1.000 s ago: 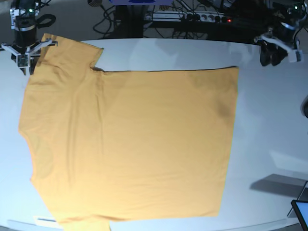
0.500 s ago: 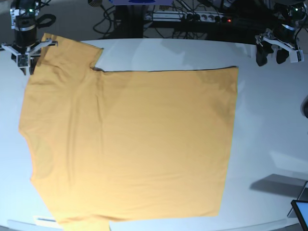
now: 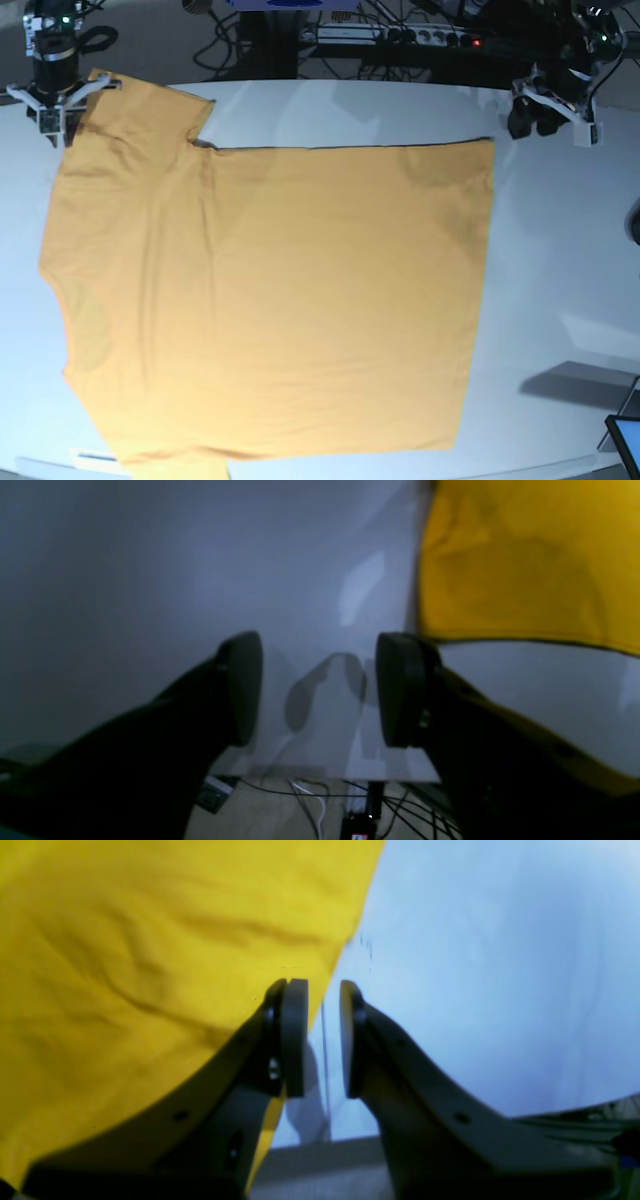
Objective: Fold the T-shirt properly
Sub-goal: 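Move the left gripper down to the opposite shoulder corner of the shirt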
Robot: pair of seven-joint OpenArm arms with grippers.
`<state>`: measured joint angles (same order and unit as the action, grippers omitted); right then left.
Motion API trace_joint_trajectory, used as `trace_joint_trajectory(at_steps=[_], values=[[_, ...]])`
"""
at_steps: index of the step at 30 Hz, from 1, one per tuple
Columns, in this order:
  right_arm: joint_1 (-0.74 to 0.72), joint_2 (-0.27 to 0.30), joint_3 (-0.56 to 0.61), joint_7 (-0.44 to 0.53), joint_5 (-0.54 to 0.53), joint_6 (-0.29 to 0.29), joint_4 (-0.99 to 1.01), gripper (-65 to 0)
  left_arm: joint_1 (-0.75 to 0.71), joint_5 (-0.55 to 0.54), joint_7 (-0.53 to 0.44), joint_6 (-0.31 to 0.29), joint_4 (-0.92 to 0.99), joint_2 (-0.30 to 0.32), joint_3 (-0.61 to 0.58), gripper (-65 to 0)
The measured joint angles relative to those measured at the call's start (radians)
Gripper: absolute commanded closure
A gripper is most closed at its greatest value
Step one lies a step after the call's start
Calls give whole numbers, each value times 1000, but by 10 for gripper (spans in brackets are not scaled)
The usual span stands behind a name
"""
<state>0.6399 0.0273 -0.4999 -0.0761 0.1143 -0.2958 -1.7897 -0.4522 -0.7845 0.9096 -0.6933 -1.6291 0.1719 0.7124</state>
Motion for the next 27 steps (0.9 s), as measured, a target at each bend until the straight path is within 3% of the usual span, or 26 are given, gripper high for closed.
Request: trace_joint_trajectory(at_steps=[11,27], values=[[-5,0,0,1,0,0,45,-103,-27,-7,-5,0,0,3,-5,-343],[-11,1,0,3,0,0,45,-103,18,-9,-10,-8,-6,6,-124,-343]])
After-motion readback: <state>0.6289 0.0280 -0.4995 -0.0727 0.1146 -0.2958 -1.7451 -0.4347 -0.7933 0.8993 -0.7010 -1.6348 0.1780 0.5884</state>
